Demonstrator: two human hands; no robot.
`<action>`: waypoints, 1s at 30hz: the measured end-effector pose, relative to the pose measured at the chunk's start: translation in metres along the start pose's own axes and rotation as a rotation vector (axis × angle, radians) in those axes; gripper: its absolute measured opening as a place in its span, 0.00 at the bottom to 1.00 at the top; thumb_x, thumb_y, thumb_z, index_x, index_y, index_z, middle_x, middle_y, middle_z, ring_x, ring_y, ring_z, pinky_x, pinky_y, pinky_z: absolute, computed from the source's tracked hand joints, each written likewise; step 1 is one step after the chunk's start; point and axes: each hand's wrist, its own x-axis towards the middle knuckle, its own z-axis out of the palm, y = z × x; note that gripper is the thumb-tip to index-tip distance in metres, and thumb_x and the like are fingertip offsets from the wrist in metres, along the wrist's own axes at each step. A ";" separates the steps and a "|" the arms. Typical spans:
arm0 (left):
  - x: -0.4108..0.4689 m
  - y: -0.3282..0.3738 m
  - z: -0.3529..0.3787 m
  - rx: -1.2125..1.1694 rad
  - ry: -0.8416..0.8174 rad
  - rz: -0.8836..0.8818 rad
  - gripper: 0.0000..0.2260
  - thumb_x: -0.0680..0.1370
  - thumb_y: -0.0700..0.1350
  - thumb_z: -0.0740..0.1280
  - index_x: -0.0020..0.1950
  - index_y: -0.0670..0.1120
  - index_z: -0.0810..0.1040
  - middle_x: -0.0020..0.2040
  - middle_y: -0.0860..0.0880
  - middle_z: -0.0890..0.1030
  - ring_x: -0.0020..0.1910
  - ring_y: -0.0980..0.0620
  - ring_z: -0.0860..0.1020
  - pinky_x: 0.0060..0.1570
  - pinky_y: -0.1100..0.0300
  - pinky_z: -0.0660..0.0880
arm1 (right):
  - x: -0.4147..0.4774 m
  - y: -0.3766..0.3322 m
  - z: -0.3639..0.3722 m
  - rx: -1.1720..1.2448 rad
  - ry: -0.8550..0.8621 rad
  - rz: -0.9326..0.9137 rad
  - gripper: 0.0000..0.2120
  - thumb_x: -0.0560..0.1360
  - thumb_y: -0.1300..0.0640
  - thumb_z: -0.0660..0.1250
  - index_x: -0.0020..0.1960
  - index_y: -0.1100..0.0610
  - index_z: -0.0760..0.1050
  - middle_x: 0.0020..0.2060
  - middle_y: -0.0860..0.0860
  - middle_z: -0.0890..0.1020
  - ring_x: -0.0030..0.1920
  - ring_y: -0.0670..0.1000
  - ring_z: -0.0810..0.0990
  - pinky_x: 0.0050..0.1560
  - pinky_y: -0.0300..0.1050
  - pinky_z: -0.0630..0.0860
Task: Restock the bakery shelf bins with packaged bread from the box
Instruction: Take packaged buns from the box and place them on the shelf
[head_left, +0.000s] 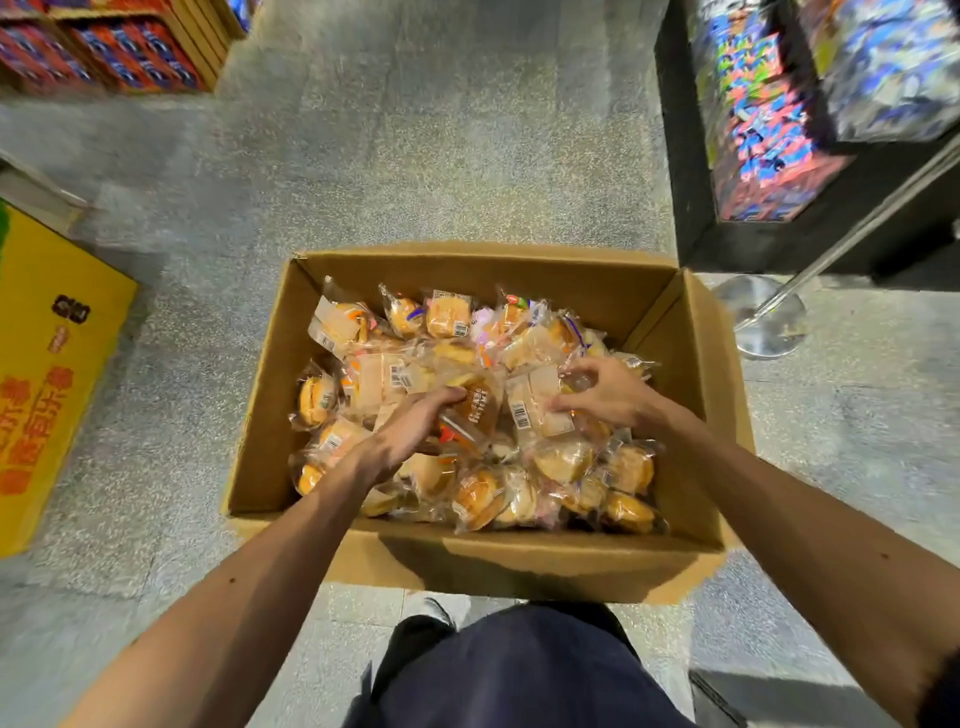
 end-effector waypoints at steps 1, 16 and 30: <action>0.002 0.004 -0.001 -0.022 -0.019 0.007 0.12 0.82 0.54 0.60 0.55 0.49 0.79 0.52 0.47 0.84 0.50 0.49 0.81 0.47 0.56 0.77 | -0.006 0.000 0.000 0.066 0.015 0.010 0.27 0.72 0.54 0.76 0.68 0.59 0.73 0.51 0.45 0.79 0.57 0.61 0.82 0.37 0.34 0.78; -0.046 0.061 -0.016 0.083 -0.522 0.284 0.11 0.80 0.55 0.64 0.53 0.50 0.82 0.45 0.52 0.86 0.41 0.55 0.83 0.40 0.61 0.80 | -0.184 -0.029 0.086 0.677 0.612 0.031 0.22 0.64 0.48 0.79 0.56 0.53 0.83 0.48 0.51 0.87 0.47 0.56 0.85 0.48 0.52 0.81; -0.262 0.021 0.180 0.413 -0.968 0.516 0.34 0.65 0.61 0.76 0.67 0.48 0.73 0.57 0.43 0.83 0.52 0.46 0.84 0.51 0.47 0.82 | -0.486 0.016 0.222 0.944 1.371 0.004 0.10 0.73 0.61 0.74 0.50 0.66 0.80 0.44 0.54 0.84 0.40 0.47 0.83 0.35 0.45 0.81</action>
